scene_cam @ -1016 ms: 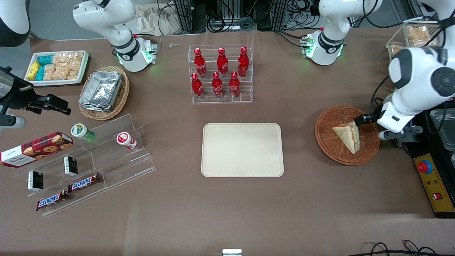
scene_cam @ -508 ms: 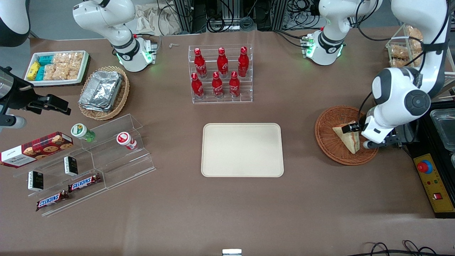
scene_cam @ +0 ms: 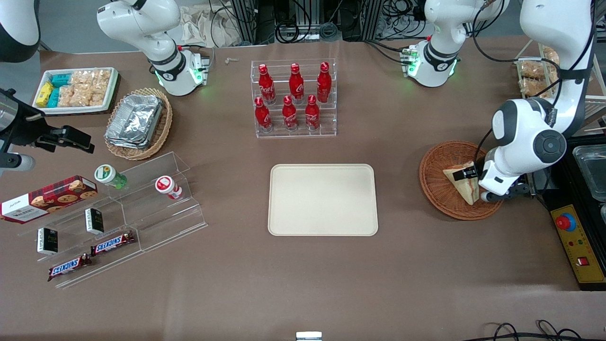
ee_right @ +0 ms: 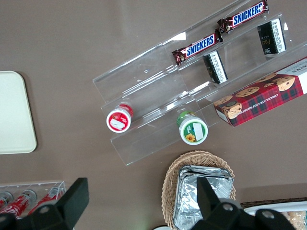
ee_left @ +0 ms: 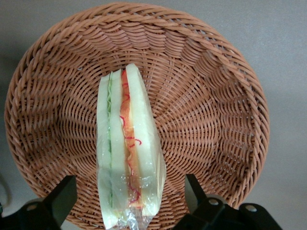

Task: Place sandwich from basket to tray
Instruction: 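Lower the left gripper and close it on the sandwich's edge, then lift the sandwich out of the basket with the left gripper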

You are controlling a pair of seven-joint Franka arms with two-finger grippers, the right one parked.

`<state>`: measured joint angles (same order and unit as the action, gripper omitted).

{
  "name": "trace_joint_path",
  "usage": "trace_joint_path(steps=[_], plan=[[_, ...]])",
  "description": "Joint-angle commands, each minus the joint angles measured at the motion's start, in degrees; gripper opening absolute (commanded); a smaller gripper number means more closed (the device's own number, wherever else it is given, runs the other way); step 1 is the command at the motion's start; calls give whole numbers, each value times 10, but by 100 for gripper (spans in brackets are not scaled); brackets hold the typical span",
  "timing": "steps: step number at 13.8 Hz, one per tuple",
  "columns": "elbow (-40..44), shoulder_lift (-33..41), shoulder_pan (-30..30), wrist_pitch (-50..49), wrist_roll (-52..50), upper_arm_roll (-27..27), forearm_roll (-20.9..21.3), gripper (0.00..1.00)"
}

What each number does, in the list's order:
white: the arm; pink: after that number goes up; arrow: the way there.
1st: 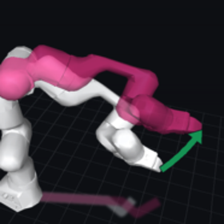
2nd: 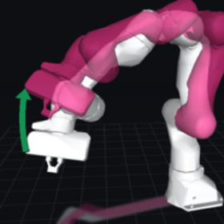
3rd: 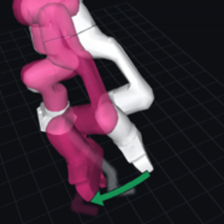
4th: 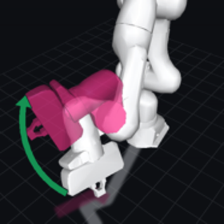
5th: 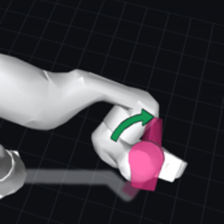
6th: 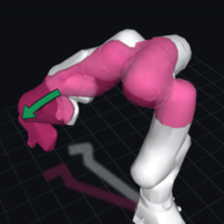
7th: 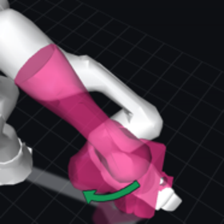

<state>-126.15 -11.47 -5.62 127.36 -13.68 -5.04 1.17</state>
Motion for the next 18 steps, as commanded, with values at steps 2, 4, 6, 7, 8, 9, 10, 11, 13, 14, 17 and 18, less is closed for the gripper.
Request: trace_joint_path(steps=[2,4,6,7,8,9,10,11,13,14,17,18], plan=[[-2,-5,-2,5,-21,-2,6,100],[-2,-7,-1,5,-26,-2,6,96],[-1,-7,0,5,-42,-2,6,77],[-1,-7,2,5,-49,-2,6,66],[-1,-7,3,5,-53,-2,6,52],[-1,-7,3,5,-59,-2,7,37],[1,-7,3,4,-62,-2,7,24],[2,-7,3,3,-63,-2,7,15],[5,-5,4,-3,-65,-4,7,4],[15,-5,4,-16,-66,-4,7,0],[82,-7,4,-98,-70,-6,7,0],[96,-5,4,-112,-69,-7,7,0]])
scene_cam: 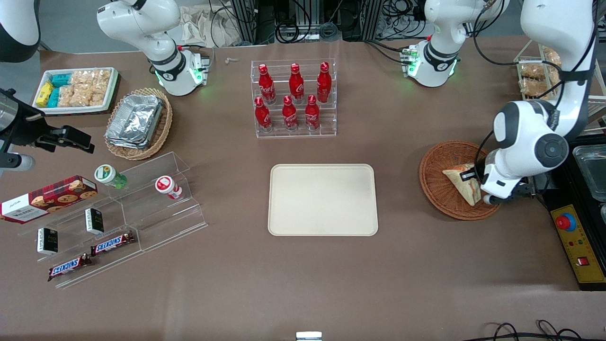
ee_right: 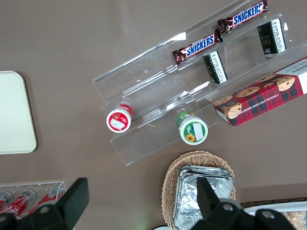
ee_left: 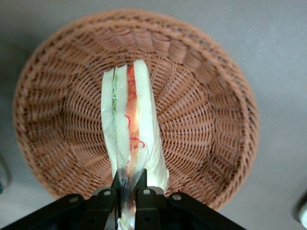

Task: Place sandwich from basket to tray
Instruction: 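Lift the sandwich out of the basket with the left gripper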

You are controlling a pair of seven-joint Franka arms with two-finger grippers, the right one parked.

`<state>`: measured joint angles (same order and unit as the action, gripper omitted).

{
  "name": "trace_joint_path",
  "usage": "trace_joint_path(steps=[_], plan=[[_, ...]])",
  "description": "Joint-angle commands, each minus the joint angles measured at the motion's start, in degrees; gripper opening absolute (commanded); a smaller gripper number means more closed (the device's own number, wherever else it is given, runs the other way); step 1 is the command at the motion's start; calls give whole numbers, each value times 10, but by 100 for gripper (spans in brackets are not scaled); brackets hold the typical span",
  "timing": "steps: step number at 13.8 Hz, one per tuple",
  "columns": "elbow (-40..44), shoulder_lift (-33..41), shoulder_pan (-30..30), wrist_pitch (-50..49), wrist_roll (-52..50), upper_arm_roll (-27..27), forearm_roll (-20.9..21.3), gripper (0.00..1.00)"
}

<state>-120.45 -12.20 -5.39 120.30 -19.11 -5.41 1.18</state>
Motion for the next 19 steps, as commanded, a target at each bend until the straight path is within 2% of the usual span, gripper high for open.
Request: trace_joint_path(steps=[1,5,9,14,16,19], plan=[[54,6,2,-62,-13,-3,7,0],[200,0,14,-216,-4,-4,7,0],[284,-6,33,-260,-10,-6,3,0],[332,-52,110,-285,-18,-7,7,0],[335,-68,143,-285,-57,-7,4,0],[359,-91,164,-285,-49,-19,-2,0]])
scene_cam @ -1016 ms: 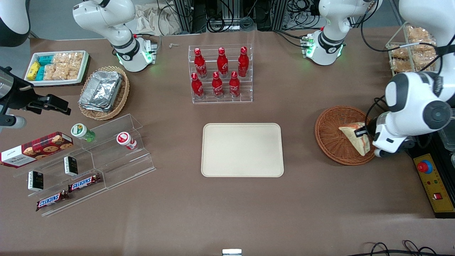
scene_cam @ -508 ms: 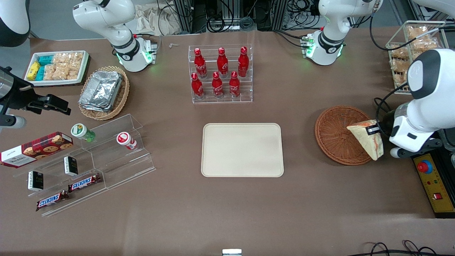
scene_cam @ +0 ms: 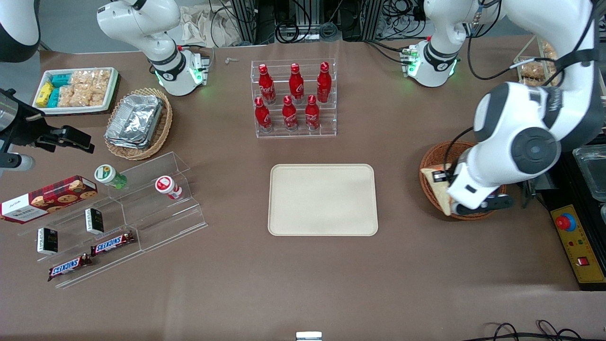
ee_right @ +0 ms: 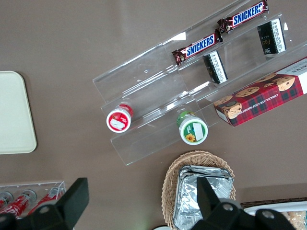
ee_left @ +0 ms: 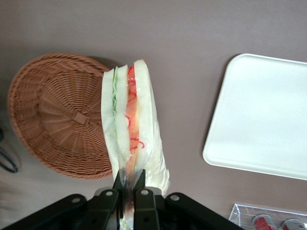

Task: Place sandwich from basket to tray
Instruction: 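Carry the sandwich over to the cream tray with the left gripper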

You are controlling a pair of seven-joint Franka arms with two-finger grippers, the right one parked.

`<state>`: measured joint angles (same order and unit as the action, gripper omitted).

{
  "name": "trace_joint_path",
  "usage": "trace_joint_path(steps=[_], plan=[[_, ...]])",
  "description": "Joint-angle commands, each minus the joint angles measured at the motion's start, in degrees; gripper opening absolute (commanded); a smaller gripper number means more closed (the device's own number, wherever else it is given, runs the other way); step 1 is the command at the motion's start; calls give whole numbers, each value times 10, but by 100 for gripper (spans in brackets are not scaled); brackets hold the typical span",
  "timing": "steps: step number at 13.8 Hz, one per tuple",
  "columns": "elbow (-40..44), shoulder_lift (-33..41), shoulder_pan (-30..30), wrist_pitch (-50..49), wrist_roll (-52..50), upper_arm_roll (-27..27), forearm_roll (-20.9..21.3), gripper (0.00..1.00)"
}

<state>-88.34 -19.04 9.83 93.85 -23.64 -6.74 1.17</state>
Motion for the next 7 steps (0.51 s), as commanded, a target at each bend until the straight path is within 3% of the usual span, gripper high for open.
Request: trace_joint_path(steps=[1,7], plan=[[38,-25,25,-20,-2,-10,0,0],[40,-58,46,-11,51,-21,-36,0]])
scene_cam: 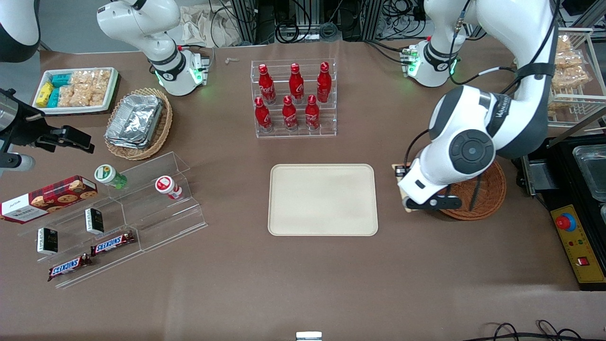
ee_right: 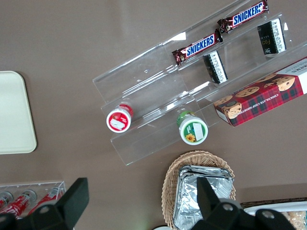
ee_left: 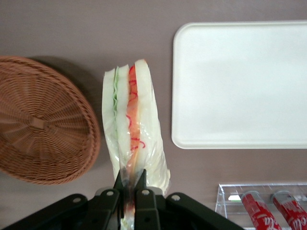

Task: Place sandwich from basket to tray
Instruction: 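Carry the sandwich over to the cream tray with the left gripper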

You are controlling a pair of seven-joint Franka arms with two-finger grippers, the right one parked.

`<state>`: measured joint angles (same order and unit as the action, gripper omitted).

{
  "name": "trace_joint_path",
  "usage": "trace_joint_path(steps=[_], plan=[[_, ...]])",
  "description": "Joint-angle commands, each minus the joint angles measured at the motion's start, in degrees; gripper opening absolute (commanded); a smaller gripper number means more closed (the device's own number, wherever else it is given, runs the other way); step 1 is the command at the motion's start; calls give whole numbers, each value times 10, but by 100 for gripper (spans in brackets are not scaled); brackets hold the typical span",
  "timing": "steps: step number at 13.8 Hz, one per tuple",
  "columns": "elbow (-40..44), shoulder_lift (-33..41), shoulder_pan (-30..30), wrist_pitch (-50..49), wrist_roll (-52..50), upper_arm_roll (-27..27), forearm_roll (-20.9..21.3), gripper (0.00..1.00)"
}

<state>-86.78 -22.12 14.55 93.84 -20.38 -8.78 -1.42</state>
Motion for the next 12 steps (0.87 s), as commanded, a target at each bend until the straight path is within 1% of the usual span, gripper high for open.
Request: trace_joint_path(steps=[1,3,6,9,12], plan=[[28,-30,-1,-7,20,0,-10,0],[27,-44,4,26,21,-1,-10,0],[28,-90,35,49,21,0,-6,0],[22,-115,51,112,21,0,-2,0],[22,-140,64,149,16,0,12,0]])
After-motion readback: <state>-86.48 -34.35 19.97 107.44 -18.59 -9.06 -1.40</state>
